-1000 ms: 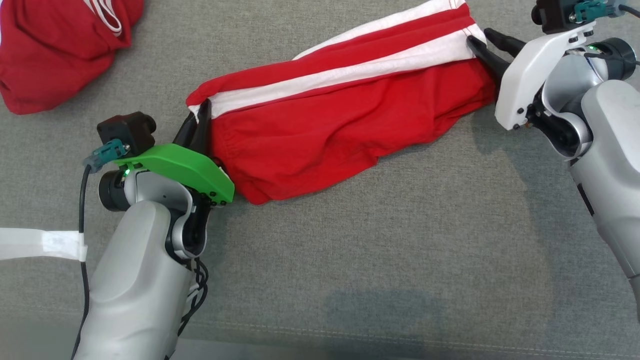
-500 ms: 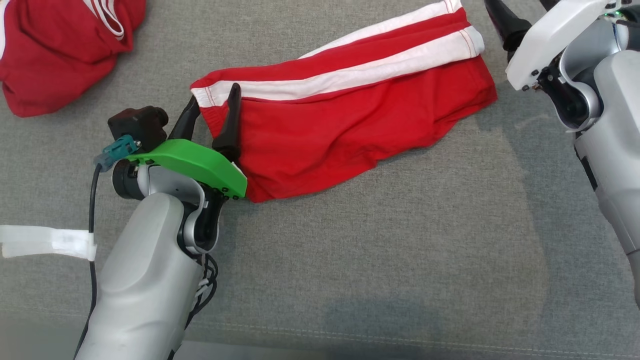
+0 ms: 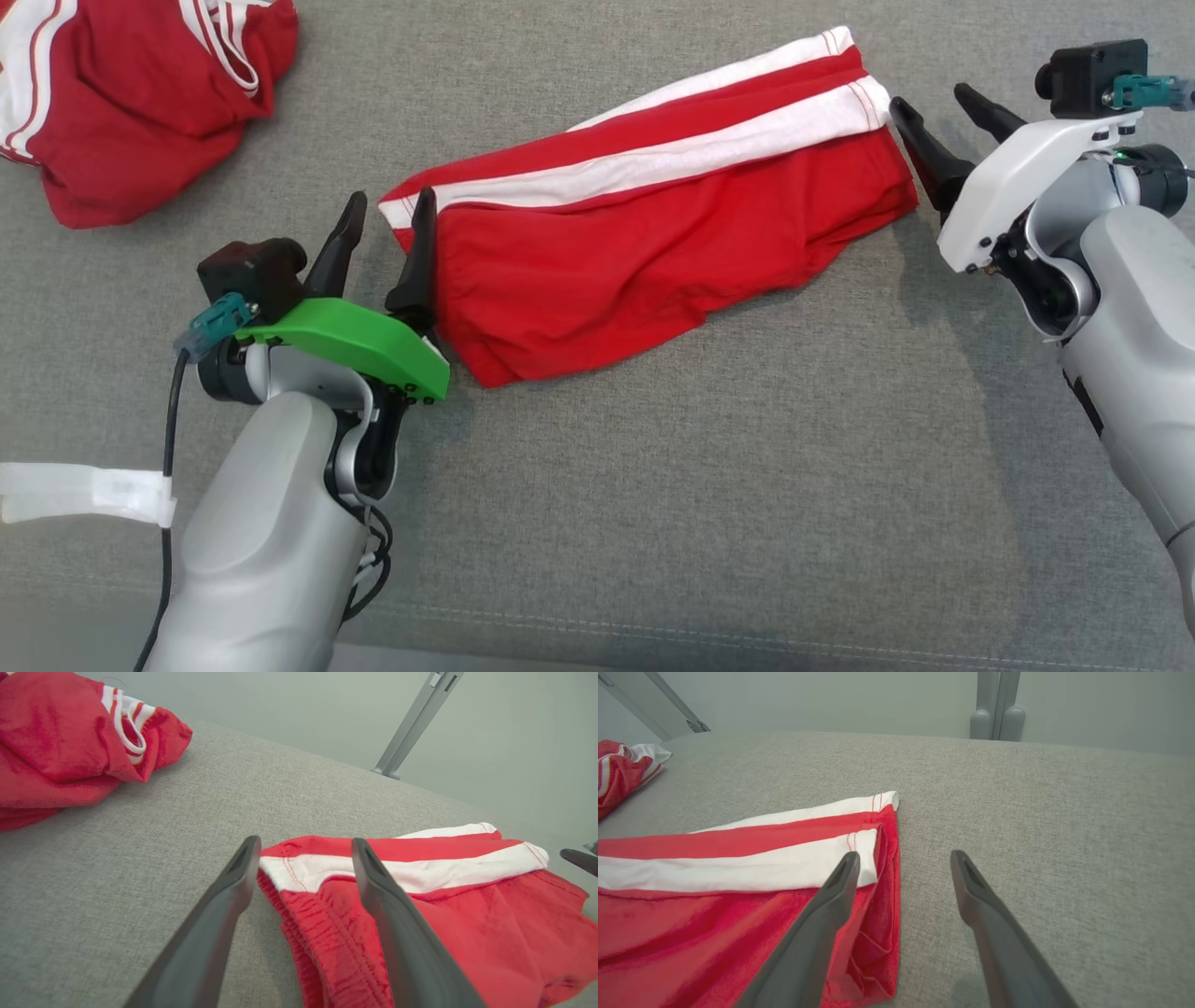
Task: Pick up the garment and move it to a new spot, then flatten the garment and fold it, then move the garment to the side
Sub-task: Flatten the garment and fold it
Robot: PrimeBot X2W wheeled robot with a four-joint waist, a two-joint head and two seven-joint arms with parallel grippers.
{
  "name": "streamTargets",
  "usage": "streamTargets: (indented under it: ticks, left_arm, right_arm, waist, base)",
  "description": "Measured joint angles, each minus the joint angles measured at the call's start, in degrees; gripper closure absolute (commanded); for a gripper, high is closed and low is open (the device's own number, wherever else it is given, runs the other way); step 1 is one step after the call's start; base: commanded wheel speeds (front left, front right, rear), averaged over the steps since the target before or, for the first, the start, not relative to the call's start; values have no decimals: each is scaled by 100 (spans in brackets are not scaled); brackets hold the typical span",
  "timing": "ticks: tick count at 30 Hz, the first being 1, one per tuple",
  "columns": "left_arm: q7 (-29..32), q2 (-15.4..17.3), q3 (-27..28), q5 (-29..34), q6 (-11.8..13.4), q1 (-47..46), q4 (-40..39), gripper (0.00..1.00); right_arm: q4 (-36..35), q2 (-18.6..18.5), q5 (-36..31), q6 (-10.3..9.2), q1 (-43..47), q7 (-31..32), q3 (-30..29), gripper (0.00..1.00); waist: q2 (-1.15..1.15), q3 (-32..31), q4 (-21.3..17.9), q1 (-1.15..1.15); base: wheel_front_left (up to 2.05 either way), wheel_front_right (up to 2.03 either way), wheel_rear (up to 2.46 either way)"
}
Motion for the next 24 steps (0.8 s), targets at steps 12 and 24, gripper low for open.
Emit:
streamTargets:
  ticks: [12, 24]
  left_arm:
    - [-79, 85, 149, -2, 24, 310, -134, 0]
    - [-146, 57, 213, -94, 15, 548, -568, 0]
  right_arm:
    - [316, -34, 308, 0, 83, 3, 98, 0]
    - [687, -94, 738, 0, 97, 210, 55, 0]
  waist:
    - [0, -52, 185, 0]
    - [0, -34, 511, 0]
  base:
    - [0, 0, 0]
    - [0, 0, 0]
